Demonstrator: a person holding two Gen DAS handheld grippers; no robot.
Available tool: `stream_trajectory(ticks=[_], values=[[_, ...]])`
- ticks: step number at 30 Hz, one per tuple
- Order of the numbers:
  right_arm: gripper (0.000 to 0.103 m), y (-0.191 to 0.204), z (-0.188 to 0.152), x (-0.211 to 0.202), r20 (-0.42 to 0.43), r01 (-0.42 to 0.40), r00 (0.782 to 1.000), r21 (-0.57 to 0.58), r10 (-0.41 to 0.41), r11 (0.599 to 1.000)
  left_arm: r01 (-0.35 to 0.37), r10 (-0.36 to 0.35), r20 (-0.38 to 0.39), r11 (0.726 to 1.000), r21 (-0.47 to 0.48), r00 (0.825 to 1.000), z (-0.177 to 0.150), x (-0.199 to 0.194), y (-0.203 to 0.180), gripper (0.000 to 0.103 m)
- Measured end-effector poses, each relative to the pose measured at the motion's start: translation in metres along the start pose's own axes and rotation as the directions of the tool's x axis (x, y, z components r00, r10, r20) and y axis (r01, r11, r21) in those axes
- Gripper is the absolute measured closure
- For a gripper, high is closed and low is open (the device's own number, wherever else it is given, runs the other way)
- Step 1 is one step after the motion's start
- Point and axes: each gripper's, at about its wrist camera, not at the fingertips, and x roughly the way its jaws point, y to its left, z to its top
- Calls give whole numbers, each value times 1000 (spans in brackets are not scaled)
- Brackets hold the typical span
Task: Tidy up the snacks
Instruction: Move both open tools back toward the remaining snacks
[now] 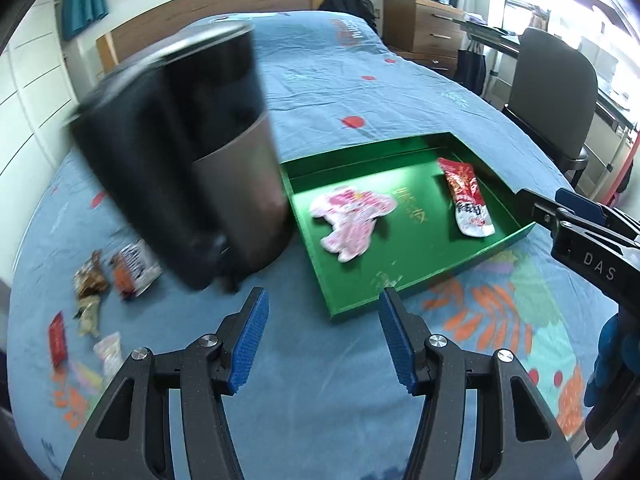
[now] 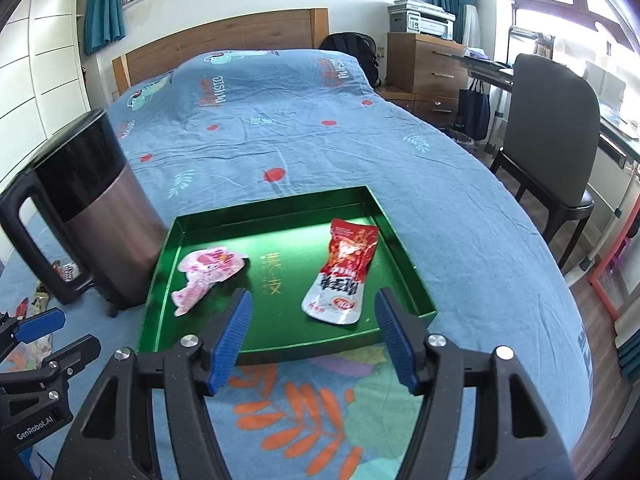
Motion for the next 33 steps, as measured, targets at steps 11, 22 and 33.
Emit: stream_trajectory(ticks=[11,22,33], values=[[0,48,-36,-29,-39,-49,998,-33,48,998,-87,86,-9,993,-85,996,-49,-43,60,51],[0,89,-58,-54,-49,-107,993,-65,103,992,-157,157,-14,975,-160,987,-86,-71,105,51],[0,122,-65,-75,-33,-159,987,-84,157,984,-224,231,1,946,-234,973,-112,-104,142,51]])
